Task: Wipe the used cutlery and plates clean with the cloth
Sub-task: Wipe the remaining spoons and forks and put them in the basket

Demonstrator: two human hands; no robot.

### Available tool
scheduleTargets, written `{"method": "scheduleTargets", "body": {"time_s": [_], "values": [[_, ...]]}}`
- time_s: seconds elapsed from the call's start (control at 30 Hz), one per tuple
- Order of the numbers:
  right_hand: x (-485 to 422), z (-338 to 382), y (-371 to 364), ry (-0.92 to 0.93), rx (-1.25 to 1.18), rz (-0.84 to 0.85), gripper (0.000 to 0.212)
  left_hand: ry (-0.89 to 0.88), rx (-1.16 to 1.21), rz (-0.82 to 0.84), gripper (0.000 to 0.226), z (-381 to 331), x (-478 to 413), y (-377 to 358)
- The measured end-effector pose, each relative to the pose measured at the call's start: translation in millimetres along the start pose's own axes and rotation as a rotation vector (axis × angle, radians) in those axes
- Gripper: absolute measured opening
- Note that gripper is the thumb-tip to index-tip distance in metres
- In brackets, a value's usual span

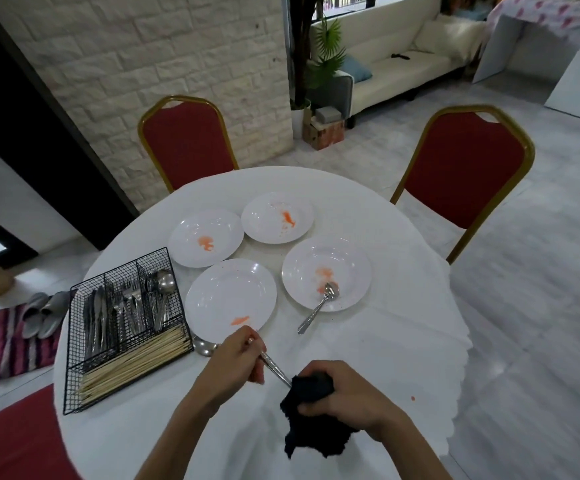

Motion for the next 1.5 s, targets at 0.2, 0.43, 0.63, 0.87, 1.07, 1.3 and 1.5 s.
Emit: {"method": "scheduleTargets", "body": {"time_s": [0.2, 0.43, 0.63, 0.87, 1.07, 1.3, 1.5], "values": [[-0.4, -4.6, 41.3, 0.083, -0.423, -0.384, 0.019, 0.089, 0.138, 0.145, 0.022, 22.9, 19.1, -16.8], [-0.8, -7.5, 63.4, 0.116, -0.767, -0.617, 0.02, 0.178, 0.312, 0.082, 0.02, 34.0, 37.9, -44.9], [-6.3, -5.2, 36.8, 0.103, -0.881, -0.497, 0.032, 0.256, 0.404, -0.218, 0.023, 37.2, 36.3, -25.7], [-16.0, 1.7, 15.8, 0.096, -1.027, -0.407, 0.026, 0.131, 0.273, -0.206, 0.018, 20.6, 35.4, -35.8], [-18.0, 11.4, 7.2, 0.118, -0.737, -0.46, 0.018, -0.03, -0.077, 0.2, 0.016, 2.7, 31.6, -78.9], [-9.8, 13.4, -0.3, 0.028, -0.419, -0.311, 0.017, 0.049, 0.151, -0.169, 0.014, 1.1, 15.4, -20.3], [-5.2, 19.7, -26.5, -0.011, -0.344, -0.133, 0.023, 0.049, 0.06, -0.207, 0.012, 6.8, 13.9, -10.5]]}}
Point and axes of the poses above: each hand's wrist, its own x-axis away from the middle knuckle, its own y-axis out of the back of the hand, z = x × y, the point moved 7 cm from there along -x, towards the middle knuckle, and after that the axes turned 11 degrees about -x, right-handed, at the moved point
